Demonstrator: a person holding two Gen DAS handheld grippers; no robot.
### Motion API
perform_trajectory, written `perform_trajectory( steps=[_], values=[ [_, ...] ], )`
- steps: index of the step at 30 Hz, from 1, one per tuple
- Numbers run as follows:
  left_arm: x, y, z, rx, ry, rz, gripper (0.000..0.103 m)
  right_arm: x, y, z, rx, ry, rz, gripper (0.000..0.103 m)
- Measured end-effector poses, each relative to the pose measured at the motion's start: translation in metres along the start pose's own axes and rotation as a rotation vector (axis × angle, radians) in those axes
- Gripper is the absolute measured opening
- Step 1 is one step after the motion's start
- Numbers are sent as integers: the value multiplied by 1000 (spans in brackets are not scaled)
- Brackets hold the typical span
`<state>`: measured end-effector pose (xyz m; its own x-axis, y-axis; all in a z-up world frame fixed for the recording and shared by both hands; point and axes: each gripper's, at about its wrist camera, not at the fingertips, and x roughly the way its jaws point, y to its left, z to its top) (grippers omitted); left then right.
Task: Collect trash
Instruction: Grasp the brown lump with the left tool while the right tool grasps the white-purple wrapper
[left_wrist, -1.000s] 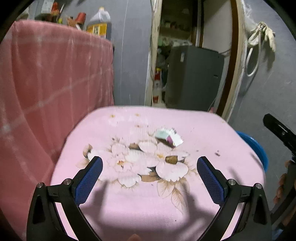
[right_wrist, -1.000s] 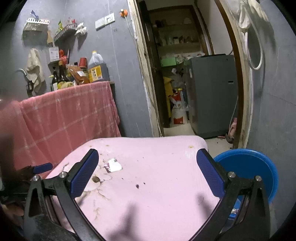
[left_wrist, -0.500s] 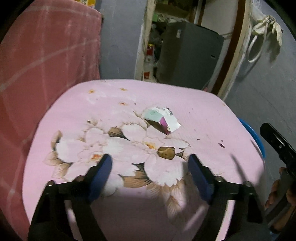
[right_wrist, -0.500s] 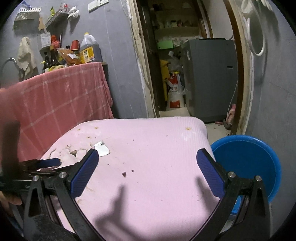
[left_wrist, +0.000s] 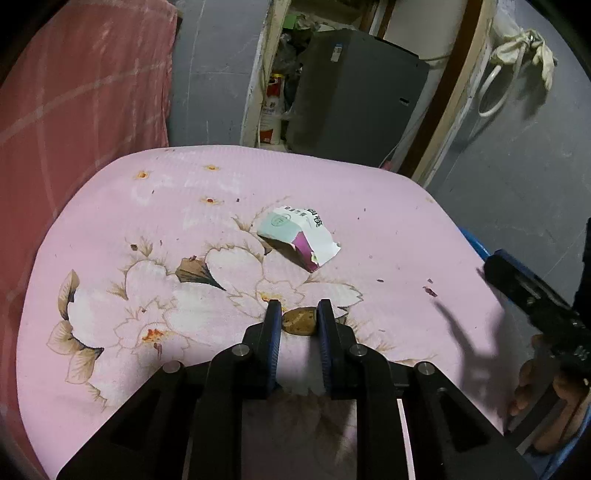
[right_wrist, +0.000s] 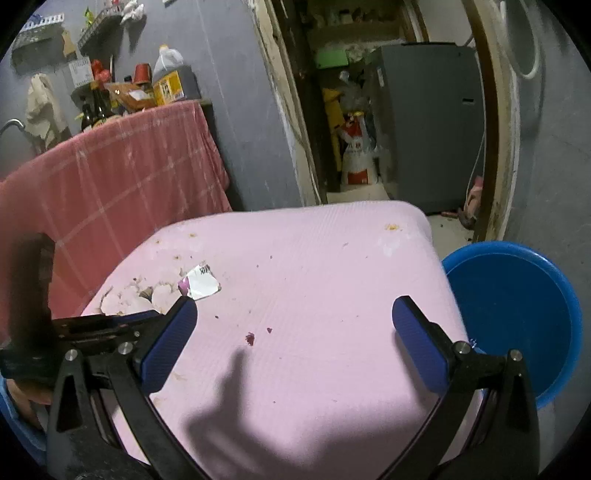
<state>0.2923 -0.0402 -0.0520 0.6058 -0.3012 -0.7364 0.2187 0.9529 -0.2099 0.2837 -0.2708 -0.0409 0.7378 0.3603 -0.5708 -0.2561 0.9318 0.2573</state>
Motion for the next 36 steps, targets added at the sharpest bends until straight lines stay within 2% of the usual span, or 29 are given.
perform_trajectory(
  steps=[7, 10, 15, 16, 20, 22, 30, 33, 34, 36],
  values=[
    [-6, 19, 6, -58, -23, 37, 16, 31, 8, 1, -25, 132, -10, 103],
    [-9, 29, 10, -84, -36, 58, 16, 46, 17, 2, -68, 192, -12, 103],
    [-17, 44, 13, -137, -52, 97, 16, 64, 39, 7, -153, 242, 20, 102],
    [-18, 47, 14, -150, -54, 103, 16, 69, 44, 8, -170, 256, 34, 100],
    [-23, 57, 16, -190, -54, 122, 16, 84, 65, 12, -247, 292, 63, 78],
    [-26, 60, 16, -196, -57, 128, 16, 90, 74, 16, -269, 297, 86, 72],
    [-32, 65, 14, -231, -50, 117, 16, 119, 100, 23, -339, 353, 126, 64],
    [-31, 66, 15, -234, -49, 120, 16, 120, 96, 25, -325, 361, 140, 51],
    [-31, 65, 15, -233, -48, 125, 16, 122, 96, 27, -319, 363, 143, 44],
    [-30, 65, 16, -237, -48, 127, 16, 123, 96, 28, -315, 360, 149, 40]
  ],
)
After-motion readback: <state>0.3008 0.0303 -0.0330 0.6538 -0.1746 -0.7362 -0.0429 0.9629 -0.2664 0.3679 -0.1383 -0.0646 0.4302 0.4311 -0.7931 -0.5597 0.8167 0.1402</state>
